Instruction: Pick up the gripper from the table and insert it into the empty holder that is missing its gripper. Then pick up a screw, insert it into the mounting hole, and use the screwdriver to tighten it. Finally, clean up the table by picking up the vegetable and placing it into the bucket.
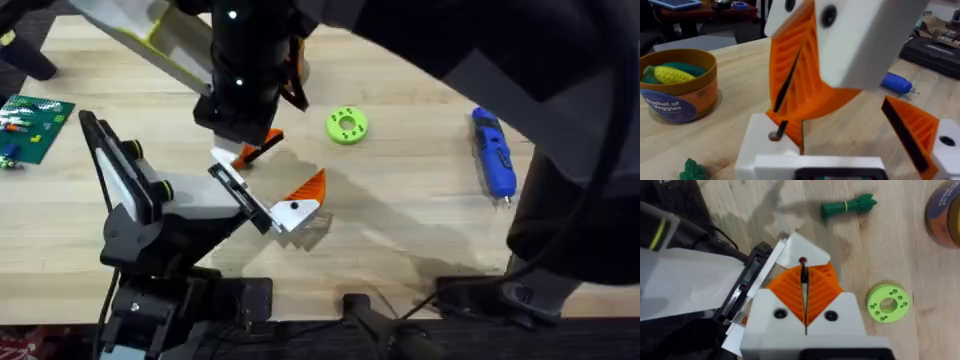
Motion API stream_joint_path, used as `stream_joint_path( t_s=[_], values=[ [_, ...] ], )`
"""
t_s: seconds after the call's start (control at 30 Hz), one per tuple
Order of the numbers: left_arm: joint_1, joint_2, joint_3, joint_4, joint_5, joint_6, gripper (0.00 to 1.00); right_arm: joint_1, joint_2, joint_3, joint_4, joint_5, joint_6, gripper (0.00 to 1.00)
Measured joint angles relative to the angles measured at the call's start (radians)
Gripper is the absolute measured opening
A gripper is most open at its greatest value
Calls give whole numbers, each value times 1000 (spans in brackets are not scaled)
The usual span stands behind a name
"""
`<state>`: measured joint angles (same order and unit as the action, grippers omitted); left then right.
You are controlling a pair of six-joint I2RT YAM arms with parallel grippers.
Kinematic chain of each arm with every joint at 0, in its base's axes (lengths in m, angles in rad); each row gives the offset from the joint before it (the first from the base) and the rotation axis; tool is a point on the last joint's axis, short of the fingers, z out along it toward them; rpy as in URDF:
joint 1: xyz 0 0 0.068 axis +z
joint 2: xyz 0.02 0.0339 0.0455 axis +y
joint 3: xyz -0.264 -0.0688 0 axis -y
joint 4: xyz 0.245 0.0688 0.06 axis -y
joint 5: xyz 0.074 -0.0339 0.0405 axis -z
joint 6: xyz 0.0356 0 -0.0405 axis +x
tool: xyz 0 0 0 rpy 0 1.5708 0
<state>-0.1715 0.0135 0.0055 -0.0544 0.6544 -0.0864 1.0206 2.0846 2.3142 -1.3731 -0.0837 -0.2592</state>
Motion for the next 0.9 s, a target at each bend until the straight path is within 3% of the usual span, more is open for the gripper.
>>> stream_joint_path(
  t_s=[0.9],
  values=[
    [0, 0, 0, 0, 0, 0, 983, 0, 0, 0, 16, 0, 0, 13]
  ],
)
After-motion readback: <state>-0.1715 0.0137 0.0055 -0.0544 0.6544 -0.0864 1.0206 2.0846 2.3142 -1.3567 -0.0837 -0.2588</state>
